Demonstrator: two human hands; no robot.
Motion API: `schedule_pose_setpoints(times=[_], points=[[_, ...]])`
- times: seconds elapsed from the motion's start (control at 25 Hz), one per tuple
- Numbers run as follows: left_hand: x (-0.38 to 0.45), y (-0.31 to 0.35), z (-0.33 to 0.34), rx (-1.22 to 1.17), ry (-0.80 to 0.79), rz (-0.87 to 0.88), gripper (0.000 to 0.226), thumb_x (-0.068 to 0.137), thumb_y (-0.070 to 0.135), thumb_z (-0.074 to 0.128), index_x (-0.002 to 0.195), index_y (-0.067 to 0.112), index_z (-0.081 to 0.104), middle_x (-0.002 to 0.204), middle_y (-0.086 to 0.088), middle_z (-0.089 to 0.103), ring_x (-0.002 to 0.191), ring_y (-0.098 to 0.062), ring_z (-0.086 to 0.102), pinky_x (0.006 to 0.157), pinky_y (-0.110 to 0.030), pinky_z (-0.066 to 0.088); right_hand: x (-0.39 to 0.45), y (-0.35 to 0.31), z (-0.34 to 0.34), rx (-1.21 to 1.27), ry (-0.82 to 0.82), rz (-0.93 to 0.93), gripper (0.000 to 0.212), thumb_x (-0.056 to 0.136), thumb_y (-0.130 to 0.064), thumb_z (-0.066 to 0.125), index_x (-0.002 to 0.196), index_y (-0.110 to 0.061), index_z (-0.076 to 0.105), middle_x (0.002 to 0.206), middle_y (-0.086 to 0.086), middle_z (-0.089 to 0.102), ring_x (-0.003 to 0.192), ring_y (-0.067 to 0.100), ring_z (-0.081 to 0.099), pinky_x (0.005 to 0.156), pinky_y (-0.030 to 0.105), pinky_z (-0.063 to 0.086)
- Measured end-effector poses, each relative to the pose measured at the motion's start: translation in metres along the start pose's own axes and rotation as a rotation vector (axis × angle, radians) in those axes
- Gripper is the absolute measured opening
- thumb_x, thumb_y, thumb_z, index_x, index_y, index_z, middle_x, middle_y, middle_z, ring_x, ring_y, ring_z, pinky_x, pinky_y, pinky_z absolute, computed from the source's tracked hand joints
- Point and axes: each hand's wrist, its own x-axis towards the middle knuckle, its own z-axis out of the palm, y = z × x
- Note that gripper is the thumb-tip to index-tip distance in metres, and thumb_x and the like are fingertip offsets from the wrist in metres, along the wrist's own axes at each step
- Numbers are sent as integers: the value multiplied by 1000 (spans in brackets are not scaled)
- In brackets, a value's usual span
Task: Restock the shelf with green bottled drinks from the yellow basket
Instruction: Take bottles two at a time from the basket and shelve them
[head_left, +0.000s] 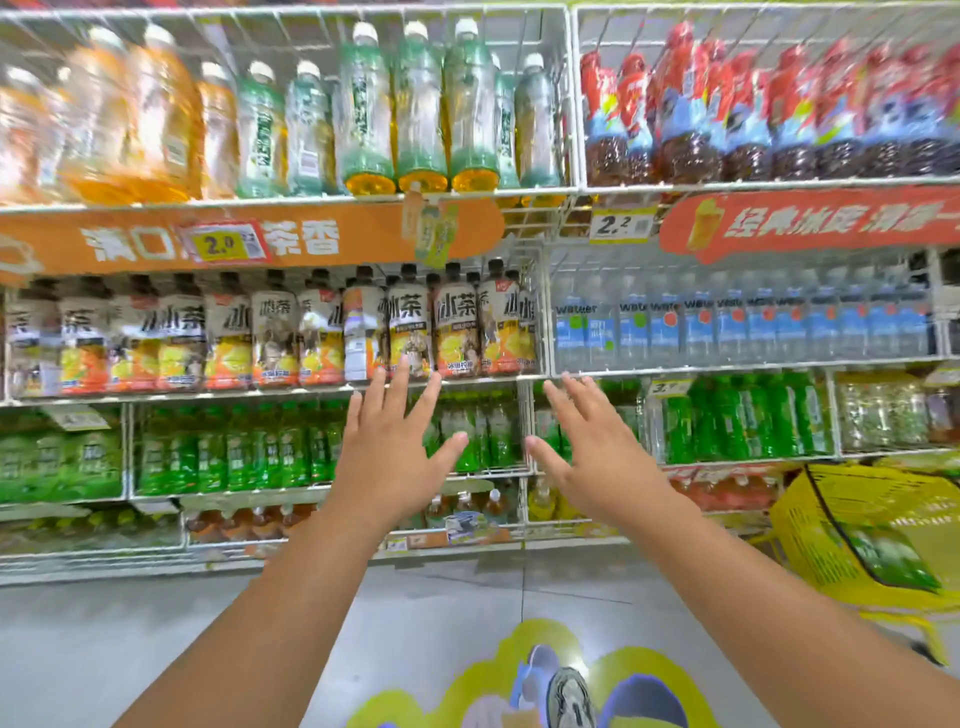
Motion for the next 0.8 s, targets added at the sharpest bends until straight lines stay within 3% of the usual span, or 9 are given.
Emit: schedule_pose_setpoints(times=[0.16,0.48,0.8], points=[[-11,16,-57,-24,97,48,78,96,74,25,161,39,0,168,3,-20,155,-23,-17,126,-49,-2,-21,-23,-44,-48,89,-15,78,101,-68,27,164,-29,3,172,-8,-7,156,12,-14,127,38,0],[-35,42,-111,21,93,117,80,94,77,20,161,40,-5,167,3,-26,154,-24,-21,126,-49,-6,-59,-50,-97,-128,122,29,79,101,-69,25,164,-28,1,172,-6,-8,157,15,-14,129,39,1],[-37,125,-123,48,153,251,80,95,76,21,161,39,-5,167,2,-26,154,-24,-22,125,-50,-8,-101,13,-143,-141,234,100,78,101,-70,22,164,-31,-2,172,-5,-9,157,15,-13,127,40,2]])
